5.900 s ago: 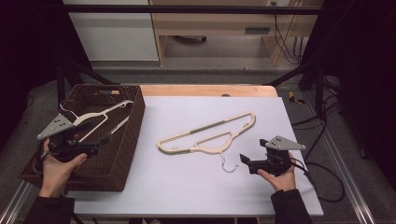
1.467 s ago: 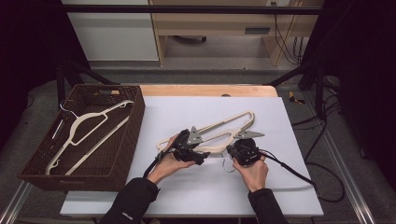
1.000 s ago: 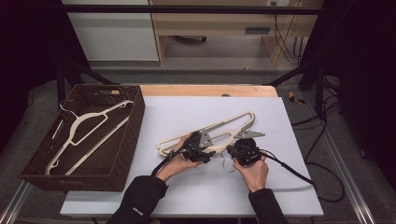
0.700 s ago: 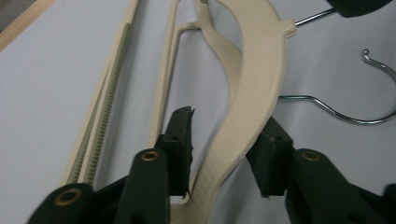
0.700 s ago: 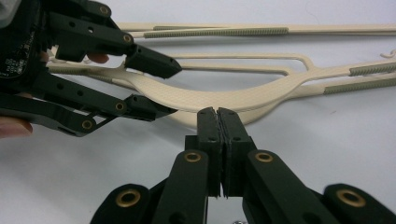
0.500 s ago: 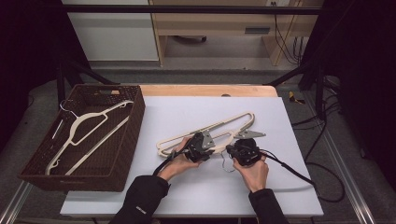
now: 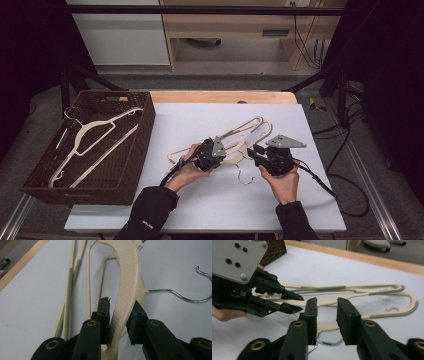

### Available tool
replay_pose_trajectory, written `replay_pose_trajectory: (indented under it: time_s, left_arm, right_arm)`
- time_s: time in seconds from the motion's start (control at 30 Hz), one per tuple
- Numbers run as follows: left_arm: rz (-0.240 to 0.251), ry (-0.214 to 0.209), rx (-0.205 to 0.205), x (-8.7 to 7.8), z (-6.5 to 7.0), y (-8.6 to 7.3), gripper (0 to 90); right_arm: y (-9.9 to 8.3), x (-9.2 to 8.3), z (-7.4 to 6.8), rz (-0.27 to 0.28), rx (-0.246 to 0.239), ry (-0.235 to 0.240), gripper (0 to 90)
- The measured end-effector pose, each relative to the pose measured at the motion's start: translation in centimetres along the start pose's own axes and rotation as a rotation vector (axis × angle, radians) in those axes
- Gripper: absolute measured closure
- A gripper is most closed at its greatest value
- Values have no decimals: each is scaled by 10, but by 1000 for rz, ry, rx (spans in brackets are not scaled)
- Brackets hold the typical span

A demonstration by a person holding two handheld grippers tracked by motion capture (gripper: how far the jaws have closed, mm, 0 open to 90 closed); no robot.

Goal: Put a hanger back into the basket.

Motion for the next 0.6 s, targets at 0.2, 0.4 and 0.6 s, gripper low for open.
replay_pose_trajectory:
  time_s: [0.2, 0.4, 0.6]
  left_arm:
    - [10, 40, -25, -8, -16, 1, 775]
    - [3, 105, -28, -19, -39, 3, 828]
    - [0, 141, -87, -26, -61, 1, 862]
  right_arm:
    - [9, -23, 10, 74, 0, -3, 452]
    - [0, -26, 22, 66, -3, -12, 351]
    - [-14, -18, 27, 20, 3, -1, 316]
Point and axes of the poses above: each handheld gripper's, and its own axes: x roughly forward along the jaws, y roughly out of its top, z roughly to its right, the point moved 10 cm from there along x, roughly forward along the jaws, and after that the axes turned 9 degrees about y, right-handed, at the moved point
